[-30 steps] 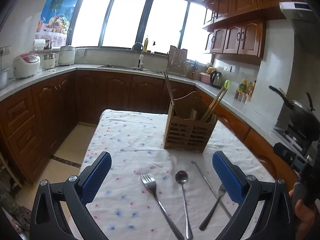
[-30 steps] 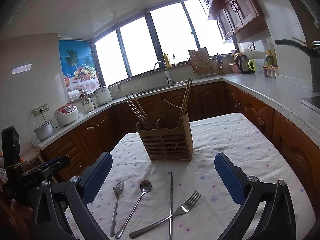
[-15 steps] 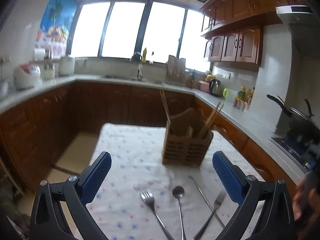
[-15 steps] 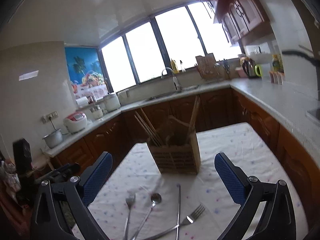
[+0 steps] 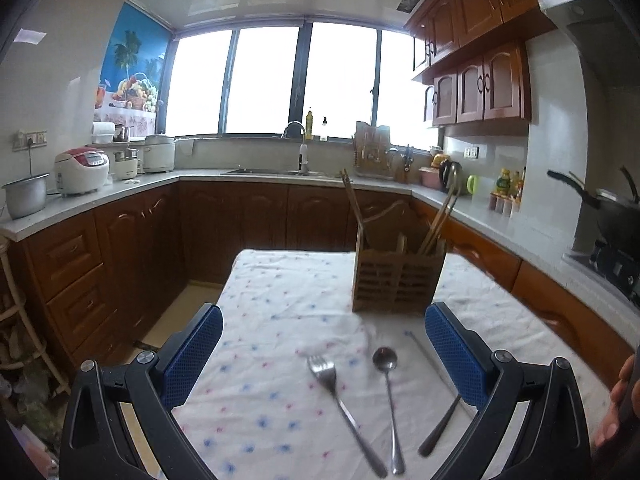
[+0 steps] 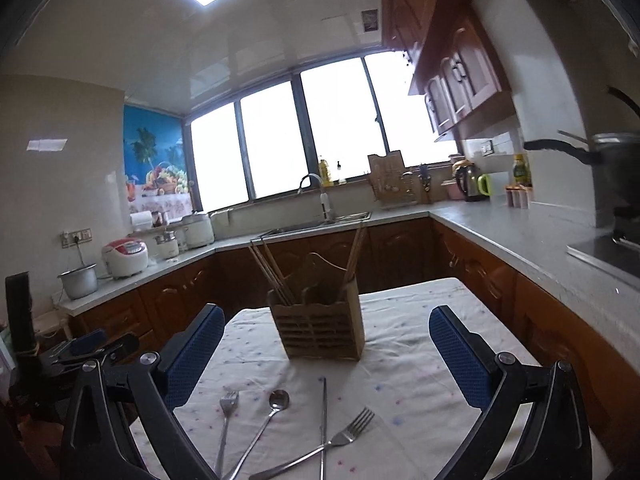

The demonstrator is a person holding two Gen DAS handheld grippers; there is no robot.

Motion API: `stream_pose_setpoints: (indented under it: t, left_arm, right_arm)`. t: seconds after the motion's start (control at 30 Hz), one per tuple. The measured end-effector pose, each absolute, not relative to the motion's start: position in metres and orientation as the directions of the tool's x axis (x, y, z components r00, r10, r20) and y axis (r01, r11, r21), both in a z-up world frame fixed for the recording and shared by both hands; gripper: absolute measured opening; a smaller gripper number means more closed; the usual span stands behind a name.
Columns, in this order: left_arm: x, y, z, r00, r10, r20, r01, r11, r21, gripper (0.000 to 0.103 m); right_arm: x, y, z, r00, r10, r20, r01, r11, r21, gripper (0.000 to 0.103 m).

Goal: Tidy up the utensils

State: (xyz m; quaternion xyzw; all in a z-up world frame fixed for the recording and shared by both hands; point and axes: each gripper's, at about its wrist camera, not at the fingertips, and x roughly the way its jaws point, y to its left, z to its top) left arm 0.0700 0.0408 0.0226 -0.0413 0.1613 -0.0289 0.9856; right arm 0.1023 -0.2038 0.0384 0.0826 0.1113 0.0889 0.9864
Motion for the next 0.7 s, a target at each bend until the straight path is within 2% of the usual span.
stream_pose_setpoints:
  t: [0.17,0.33,0.7]
  left_arm:
    - [0.067,0.036,0.013,0.924,-0.088,-0.372,0.062,0.995,-0.081,0.102]
    - [0.065,0.031,0.012,0.917,-0.053,-0.395,0.036,0.998,-0.052,0.102]
    - [0.052,0.025,0.004,0.926,-0.028,-0.376,0.014,0.999,-0.038,0.102]
  right_arm:
    - [0.096,-0.200,0.022,0.959,0.186,-0.215,-0.151,0.974,0.167,0.103]
    - [0.092,-0.194,0.005,0.947,0.195,-0.254,-0.157,0.975,0.160,0.103]
    - [0.083,-0.189,-0.016,0.948,0.197,-0.248,-0.165,0.976,0.144,0.103]
